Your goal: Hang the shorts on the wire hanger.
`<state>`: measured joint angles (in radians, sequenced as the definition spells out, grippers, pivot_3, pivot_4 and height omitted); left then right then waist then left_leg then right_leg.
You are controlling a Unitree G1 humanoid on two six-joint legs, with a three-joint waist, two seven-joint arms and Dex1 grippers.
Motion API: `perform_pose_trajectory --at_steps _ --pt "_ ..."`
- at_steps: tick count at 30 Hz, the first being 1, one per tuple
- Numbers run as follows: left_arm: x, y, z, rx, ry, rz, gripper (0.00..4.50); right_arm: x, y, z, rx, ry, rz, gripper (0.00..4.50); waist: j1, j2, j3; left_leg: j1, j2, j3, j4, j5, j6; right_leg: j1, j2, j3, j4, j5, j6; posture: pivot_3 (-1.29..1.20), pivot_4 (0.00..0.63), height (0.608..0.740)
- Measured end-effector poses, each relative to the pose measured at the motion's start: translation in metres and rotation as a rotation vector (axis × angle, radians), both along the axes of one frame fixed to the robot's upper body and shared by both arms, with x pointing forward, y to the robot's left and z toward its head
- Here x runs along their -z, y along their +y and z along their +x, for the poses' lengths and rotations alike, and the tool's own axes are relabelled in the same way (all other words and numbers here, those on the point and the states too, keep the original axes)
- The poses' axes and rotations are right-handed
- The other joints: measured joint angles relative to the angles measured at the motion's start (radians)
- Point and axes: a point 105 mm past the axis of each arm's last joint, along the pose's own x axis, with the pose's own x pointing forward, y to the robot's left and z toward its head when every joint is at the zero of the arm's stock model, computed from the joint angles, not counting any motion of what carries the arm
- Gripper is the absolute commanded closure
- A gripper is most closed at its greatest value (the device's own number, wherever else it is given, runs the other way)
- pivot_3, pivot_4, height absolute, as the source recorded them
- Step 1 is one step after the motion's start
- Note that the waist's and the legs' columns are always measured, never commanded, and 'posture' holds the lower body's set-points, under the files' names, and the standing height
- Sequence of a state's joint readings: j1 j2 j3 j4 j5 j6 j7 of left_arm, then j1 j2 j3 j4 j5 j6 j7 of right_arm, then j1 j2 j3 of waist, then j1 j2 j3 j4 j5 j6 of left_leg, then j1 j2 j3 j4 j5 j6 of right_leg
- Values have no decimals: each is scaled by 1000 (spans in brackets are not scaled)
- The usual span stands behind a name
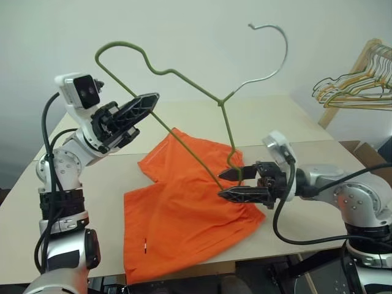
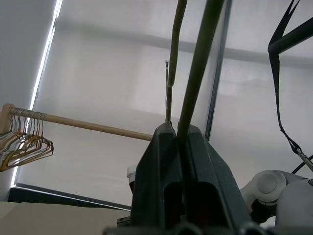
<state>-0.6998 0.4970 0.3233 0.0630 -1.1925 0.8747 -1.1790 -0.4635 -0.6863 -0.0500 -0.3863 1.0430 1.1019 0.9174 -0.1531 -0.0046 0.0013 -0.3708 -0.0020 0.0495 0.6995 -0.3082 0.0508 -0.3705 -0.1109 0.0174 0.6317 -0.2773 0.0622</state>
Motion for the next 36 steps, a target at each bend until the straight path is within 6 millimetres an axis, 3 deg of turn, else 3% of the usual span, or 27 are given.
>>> perform_pose_trajectory --at_steps 10,14,15,22,25,28,32,36 --pt "2 -1 2 -16 7 6 4500 1 0 0 7 -1 -8 4456 0 0 0 0 0 0 0 0 1 0 0 0 0 0 0 -224 0 740" --pt "4 -1 3 -21 11 10 4500 1 0 0 6 -4 -14 4456 0 0 0 0 0 0 0 -1 1 0 0 0 0 0 0 -225 0 740" --pt "6 -1 3 -31 11 16 3969 2 0 0 7 -2 -15 4500 0 0 0 0 0 0 0 -1 1 0 0 0 0 0 0 -226 0 740" --pt "43 -12 20 -125 101 175 1937 1 -5 7 79 -1 2 4500 1 0 0 0 0 0 0 -1 1 0 -1 0 0 0 0 -241 0 740" --pt "88 -8 31 -229 182 355 1072 4 -22 11 178 10 20 4500 1 1 0 0 -1 0 -3 -1 1 0 -1 0 -1 0 0 -252 0 740" --pt "146 -1 32 -300 242 592 142 23 -52 12 314 83 -30 4500 3 0 0 -3 -1 0 -3 0 1 -3 -3 0 -2 0 0 -258 0 740" --pt "160 -7 28 -297 113 741 142 47 -79 9 444 148 -173 4500 8 1 0 -10 0 0 -2 0 0 -10 -11 4 -1 0 -1 -262 0 740" --pt "167 -9 24 -269 6 858 142 82 -119 -5 567 368 -321 4500 7 2 -1 -15 0 1 -2 0 0 -16 -11 6 0 0 -1 -269 0 740"
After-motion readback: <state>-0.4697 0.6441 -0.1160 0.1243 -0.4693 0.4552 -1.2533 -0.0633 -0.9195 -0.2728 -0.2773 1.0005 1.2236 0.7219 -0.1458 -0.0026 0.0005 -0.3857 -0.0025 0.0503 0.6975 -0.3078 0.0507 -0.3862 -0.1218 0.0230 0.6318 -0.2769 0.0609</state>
